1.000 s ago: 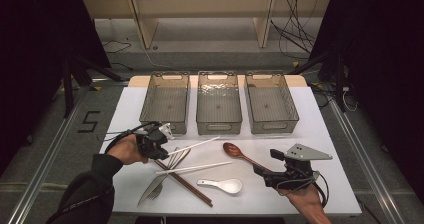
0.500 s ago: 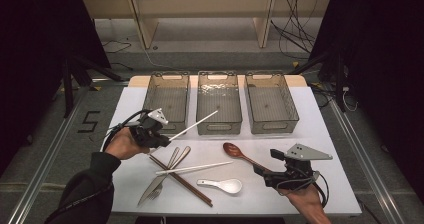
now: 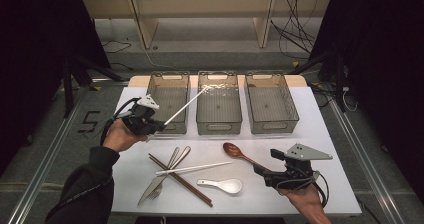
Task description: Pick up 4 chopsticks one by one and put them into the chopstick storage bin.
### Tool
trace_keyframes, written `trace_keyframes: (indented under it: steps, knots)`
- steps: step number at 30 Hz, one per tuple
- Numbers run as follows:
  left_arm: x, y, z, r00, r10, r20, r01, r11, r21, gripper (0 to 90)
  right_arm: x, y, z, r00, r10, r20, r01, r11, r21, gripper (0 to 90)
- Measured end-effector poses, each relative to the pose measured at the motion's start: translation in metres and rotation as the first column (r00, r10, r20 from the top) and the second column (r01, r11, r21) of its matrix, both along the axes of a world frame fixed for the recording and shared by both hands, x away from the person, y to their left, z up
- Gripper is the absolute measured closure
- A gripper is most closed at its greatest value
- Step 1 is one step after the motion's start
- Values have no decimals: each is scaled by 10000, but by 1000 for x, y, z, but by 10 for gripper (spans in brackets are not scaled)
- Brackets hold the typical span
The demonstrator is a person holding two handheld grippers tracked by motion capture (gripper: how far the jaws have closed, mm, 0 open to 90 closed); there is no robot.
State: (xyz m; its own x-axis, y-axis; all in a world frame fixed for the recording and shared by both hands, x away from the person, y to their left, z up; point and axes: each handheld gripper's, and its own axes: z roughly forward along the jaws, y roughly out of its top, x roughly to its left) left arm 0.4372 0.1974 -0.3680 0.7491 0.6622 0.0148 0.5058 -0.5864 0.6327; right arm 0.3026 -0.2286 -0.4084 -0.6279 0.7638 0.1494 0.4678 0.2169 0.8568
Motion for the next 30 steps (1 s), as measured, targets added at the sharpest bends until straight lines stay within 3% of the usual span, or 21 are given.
trace_keyframes:
  steps: [8, 16, 23, 30]
  knots:
    - [21, 9, 5, 9962, 822, 281, -818, 9965, -153, 837, 0, 0, 0, 10000, -3, -17, 3, 10000, 26, 219]
    - [52, 15, 7, 9893, 1426, 316, -1420, 9897, -193, 837, 1, -1, 0, 10000, -5, -41, 5, 10000, 63, 219]
    - [66, 17, 8, 9845, 1685, 491, -1683, 9857, -75, 837, 1, -1, 0, 10000, -7, -63, 8, 10000, 83, 219]
    - [78, 20, -2, 9777, 2045, 484, -2045, 9789, -41, 836, 1, -2, 0, 10000, -3, -53, 3, 10000, 96, 220]
